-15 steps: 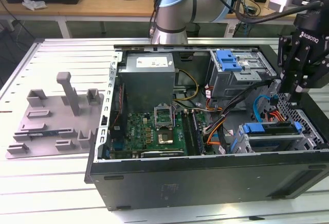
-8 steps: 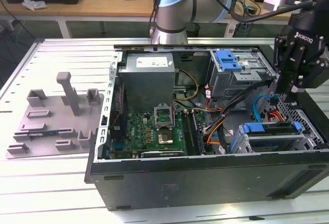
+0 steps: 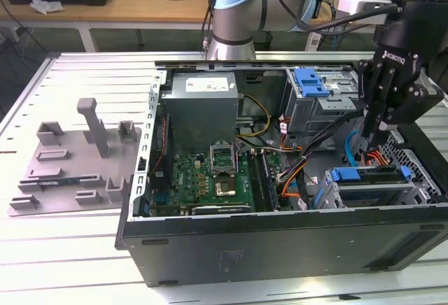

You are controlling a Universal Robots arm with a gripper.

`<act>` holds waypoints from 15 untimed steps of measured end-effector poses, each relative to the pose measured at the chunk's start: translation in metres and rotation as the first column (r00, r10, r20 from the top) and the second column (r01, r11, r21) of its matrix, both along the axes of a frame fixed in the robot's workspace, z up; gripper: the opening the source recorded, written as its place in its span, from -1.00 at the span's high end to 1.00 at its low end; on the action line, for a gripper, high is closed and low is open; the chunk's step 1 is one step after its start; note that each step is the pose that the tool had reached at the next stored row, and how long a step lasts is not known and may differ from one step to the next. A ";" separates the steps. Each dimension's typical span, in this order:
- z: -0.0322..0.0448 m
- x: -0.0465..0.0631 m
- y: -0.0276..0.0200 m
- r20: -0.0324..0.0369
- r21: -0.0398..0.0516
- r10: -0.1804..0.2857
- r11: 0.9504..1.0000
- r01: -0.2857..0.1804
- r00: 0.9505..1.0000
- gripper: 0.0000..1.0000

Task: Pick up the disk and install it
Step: 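Insert the second disk wire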

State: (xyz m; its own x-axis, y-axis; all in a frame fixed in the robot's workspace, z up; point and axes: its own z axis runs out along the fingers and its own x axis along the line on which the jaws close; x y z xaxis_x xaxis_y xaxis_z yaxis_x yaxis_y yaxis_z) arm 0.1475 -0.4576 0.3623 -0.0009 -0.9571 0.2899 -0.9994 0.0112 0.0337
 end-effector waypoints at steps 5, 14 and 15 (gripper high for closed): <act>-0.0016 0.000 0.0001 0.000 0.004 -0.050 0.999 0.050 0.999 0.45; -0.0043 0.000 0.0000 0.000 0.005 -0.127 0.992 0.127 0.992 0.68; -0.0044 0.000 0.0000 0.000 0.005 -0.127 0.992 0.127 0.992 0.68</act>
State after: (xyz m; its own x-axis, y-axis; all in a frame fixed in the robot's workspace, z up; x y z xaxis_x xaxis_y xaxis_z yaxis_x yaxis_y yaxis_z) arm 0.1476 -0.4576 0.3579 -0.1227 -0.9506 0.2851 -0.9899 0.1379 0.0340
